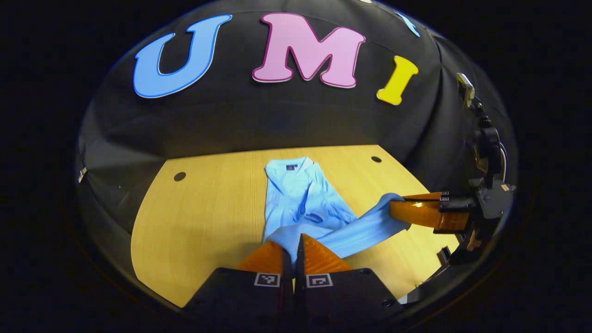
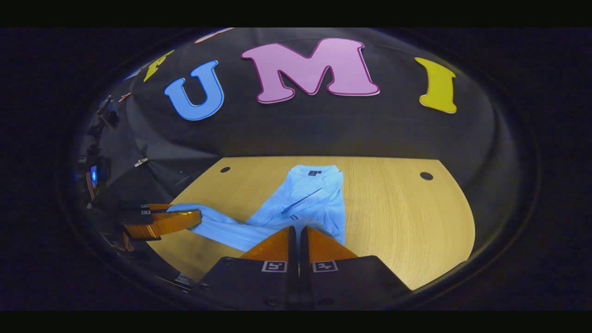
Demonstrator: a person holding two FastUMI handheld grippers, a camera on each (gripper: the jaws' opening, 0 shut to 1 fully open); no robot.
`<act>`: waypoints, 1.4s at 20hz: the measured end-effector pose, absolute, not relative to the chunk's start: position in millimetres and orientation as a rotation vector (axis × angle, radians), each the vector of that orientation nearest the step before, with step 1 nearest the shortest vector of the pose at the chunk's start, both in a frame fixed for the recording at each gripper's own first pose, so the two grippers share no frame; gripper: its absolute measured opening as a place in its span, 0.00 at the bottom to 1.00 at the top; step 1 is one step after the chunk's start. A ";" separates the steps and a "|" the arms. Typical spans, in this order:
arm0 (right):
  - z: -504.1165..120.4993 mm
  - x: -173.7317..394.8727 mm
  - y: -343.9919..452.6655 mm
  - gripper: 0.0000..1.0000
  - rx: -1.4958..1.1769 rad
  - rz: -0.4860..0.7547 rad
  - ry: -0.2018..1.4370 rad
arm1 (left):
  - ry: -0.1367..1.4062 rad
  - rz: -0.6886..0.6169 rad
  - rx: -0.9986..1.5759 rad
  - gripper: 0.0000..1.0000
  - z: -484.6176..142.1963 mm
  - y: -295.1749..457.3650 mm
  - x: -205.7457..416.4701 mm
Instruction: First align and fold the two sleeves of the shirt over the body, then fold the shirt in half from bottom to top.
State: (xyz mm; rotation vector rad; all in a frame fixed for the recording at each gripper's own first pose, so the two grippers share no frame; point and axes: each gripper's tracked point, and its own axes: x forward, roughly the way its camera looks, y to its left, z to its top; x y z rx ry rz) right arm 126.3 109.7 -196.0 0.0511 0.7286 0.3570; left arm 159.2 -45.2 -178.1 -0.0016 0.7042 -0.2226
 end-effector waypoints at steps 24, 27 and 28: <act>-337.0 426.7 118.4 0.00 0.026 0.309 0.689 | 0.678 -0.154 -0.019 0.06 -317.5 -31.6 474.1; -352.9 428.7 115.6 0.11 0.005 0.291 0.703 | 0.691 -0.132 -0.020 0.09 -331.4 -31.6 475.6; -353.8 430.3 112.7 0.06 0.000 0.276 0.693 | 0.687 -0.127 -0.018 0.12 -331.6 -32.7 476.4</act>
